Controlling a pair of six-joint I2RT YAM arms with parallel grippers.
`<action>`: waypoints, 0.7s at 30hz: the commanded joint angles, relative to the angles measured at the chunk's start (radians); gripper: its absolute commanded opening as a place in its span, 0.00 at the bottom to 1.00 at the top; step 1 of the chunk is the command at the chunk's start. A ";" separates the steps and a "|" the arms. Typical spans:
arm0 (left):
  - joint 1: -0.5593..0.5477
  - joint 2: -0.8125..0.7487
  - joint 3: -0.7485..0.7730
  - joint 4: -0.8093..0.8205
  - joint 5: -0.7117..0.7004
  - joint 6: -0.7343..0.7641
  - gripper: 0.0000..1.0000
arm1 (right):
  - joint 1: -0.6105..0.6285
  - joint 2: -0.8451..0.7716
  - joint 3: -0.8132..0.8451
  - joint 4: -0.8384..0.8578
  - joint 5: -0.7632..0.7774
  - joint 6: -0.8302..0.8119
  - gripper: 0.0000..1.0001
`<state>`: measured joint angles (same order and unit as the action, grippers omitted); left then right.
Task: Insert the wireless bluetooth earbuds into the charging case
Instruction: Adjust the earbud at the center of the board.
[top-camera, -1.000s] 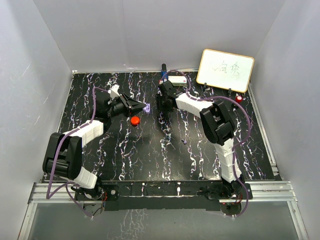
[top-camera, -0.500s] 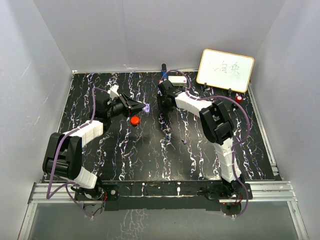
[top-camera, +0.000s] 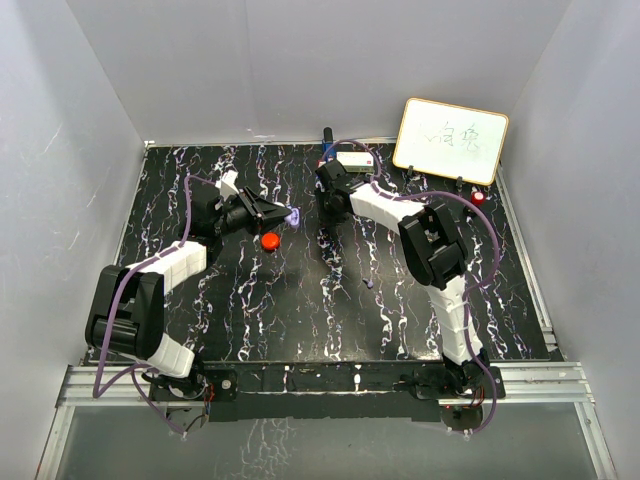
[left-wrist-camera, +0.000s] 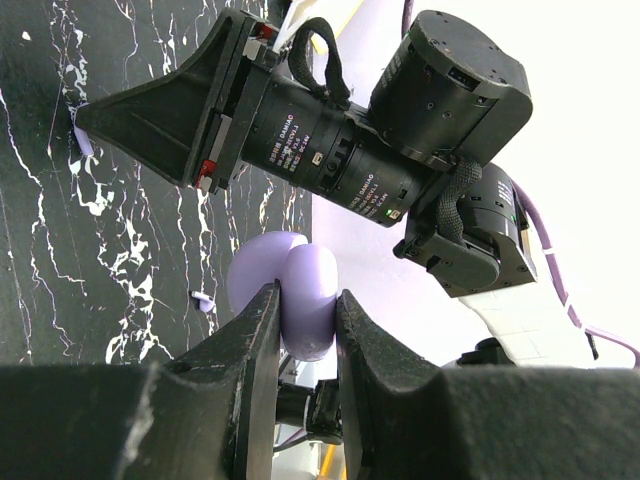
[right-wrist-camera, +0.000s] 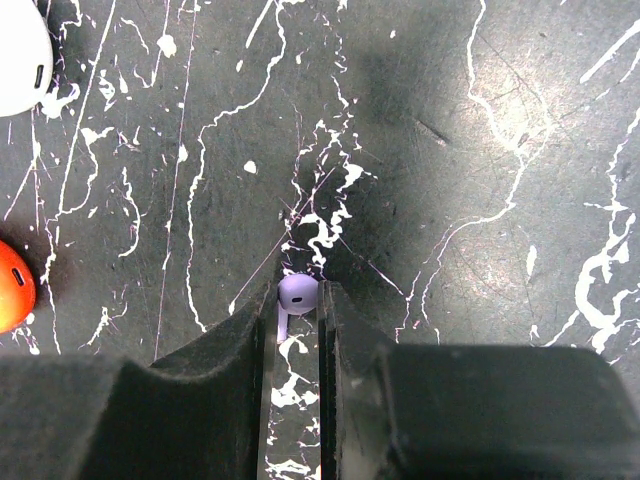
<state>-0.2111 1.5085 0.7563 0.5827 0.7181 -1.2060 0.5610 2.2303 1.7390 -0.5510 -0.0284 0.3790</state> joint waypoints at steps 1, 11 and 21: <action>0.006 -0.031 -0.009 0.013 0.017 0.002 0.00 | -0.001 0.004 0.019 -0.022 0.030 -0.010 0.08; 0.006 -0.020 -0.004 0.013 0.018 0.003 0.00 | -0.001 -0.144 -0.093 0.109 0.086 -0.027 0.06; 0.006 -0.006 0.000 0.013 0.017 0.006 0.00 | -0.002 -0.307 -0.296 0.360 0.093 -0.045 0.02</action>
<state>-0.2111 1.5108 0.7536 0.5827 0.7177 -1.2053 0.5610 2.0140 1.4845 -0.3607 0.0479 0.3458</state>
